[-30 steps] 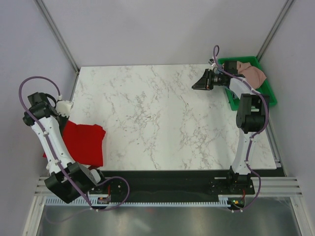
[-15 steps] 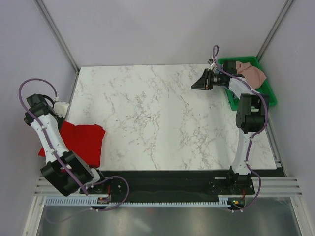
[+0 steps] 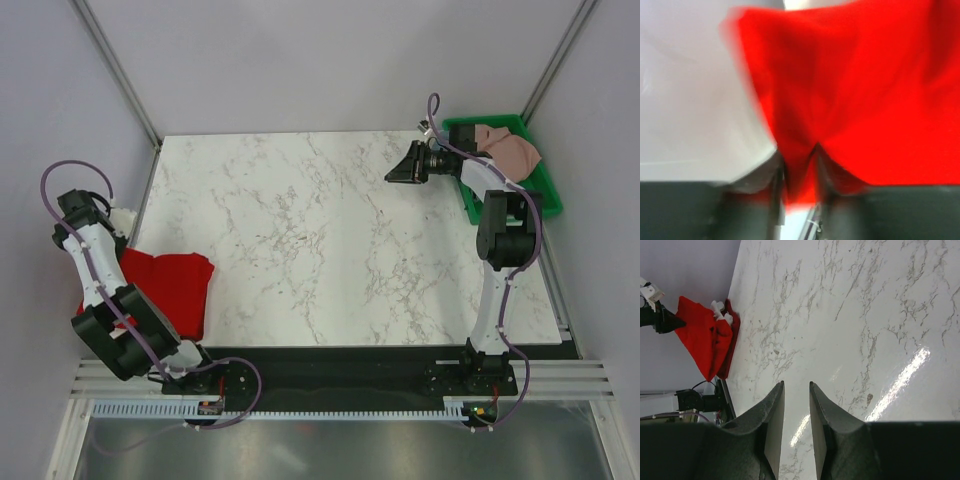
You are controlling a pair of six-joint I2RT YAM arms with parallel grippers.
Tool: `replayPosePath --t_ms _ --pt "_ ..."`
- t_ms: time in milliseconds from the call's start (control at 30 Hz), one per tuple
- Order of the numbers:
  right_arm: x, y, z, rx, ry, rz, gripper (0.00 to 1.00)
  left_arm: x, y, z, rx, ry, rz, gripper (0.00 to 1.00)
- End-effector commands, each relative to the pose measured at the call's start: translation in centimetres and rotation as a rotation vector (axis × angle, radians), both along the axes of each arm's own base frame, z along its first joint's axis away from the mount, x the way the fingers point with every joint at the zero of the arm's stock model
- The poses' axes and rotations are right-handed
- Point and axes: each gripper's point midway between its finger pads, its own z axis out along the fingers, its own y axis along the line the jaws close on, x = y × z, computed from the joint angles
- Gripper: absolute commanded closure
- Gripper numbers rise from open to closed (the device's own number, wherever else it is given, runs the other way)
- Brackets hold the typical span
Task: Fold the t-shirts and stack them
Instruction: Neatly place the folded tshirt to the corner, then reset both grippers
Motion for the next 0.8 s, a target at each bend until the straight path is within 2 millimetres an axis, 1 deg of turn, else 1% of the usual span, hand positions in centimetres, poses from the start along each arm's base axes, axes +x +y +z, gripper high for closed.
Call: replayPosePath --t_ms 0,33,67,100,133,167,200,233,267,300,333,367,400,433,467,500,533,567,600,633,667,700,733,767 --pt "0.9 0.1 1.5 0.000 -0.079 0.011 0.66 3.3 2.4 4.2 0.094 -0.172 0.071 0.53" --pt "1.0 0.1 1.6 -0.006 -0.085 0.006 0.64 4.5 1.9 4.6 0.077 -0.205 0.046 0.47" --pt "1.1 0.0 2.1 -0.012 -0.102 0.005 0.63 5.4 1.4 5.4 0.075 -0.237 0.036 0.46" --pt "1.2 0.0 2.4 -0.015 -0.114 0.004 0.62 7.1 0.5 6.7 0.077 -0.281 -0.007 0.45" --pt "1.4 -0.1 2.7 -0.028 -0.130 -0.006 0.55 8.3 -0.7 7.4 0.055 -0.320 -0.048 0.43" --pt "1.6 -0.2 3.5 -0.037 -0.153 -0.016 0.51 9.4 -1.8 8.1 0.040 -0.356 -0.076 0.41" --pt "1.9 -0.3 4.0 -0.043 -0.156 -0.032 0.48 10.5 -3.0 9.3 0.033 -0.401 -0.116 0.33" --pt "2.1 -0.4 4.5 -0.044 -0.154 -0.045 0.40 12.4 -6.1 9.8 -0.005 -0.432 -0.210 0.01" --pt "2.5 -0.5 5.5 -0.048 -0.175 -0.056 0.33 13.5 -7.7 10.8 -0.025 -0.473 -0.239 0.00" --pt "2.7 -0.5 6.0 -0.057 -0.188 -0.067 0.25 14.5 -9.5 11.2 -0.049 -0.492 -0.273 0.00" --pt "3.1 -0.8 7.2 -0.077 -0.225 -0.087 0.02 15.9 -13.0 11.4 -0.105 -0.515 -0.331 0.00" --pt "3.4 -1.5 7.0 -0.123 -0.215 -0.124 0.02 16.9 -14.6 12.5 -0.125 -0.550 -0.361 0.00" --pt "3.5 -0.7 7.2 -0.177 -0.264 -0.106 0.02 18.1 -17.4 12.0 -0.168 -0.541 -0.407 0.00" --pt "3.8 -1.0 8.5 -0.222 -0.311 -0.120 0.02 18.8 -19.1 12.2 -0.224 -0.560 -0.409 0.00" --pt "3.5 -1.4 8.1 -0.279 -0.296 -0.132 0.02 19.6 -20.4 13.0 -0.250 -0.582 -0.424 0.00" --pt "3.9 -1.7 7.9 -0.350 -0.314 -0.166 0.02 20.2 -21.6 12.8 -0.283 -0.584 -0.429 0.00" --pt "3.7 -1.8 8.2 -0.369 -0.345 -0.148 0.02 20.9 -24.2 12.0 -0.357 -0.567 -0.447 0.00" --pt "3.2 -1.9 8.8 -0.373 -0.348 -0.154 0.02 21.6 -25.1 12.3 -0.379 -0.577 -0.459 0.00" --pt "3.2 -2.2 8.8 -0.400 -0.333 -0.192 0.02 21.9 -26.0 12.1 -0.398 -0.570 -0.469 0.00" --pt "3.3 -2.5 8.7 -0.408 -0.289 -0.250 0.02 22.2 -27.3 12.0 -0.437 -0.567 -0.475 0.00" --pt "3.0 -3.0 8.6 -0.439 -0.254 -0.296 0.02 23.1 -27.9 11.6 -0.461 -0.558 -0.468 0.00" --pt "3.3 -3.8 7.9 -0.503 -0.221 -0.371 0.02 23.4 -28.5 11.4 -0.486 -0.555 -0.465 0.00" --pt "3.0 -3.9 7.7 -0.526 -0.201 -0.389 0.02 23.6 -29.3 11.3 -0.531 -0.555 -0.458 0.00" --pt "2.5 -4.2 7.2 -0.552 -0.184 -0.387 0.02 24.3 -29.5 11.2 -0.548 -0.554 -0.448 0.00"
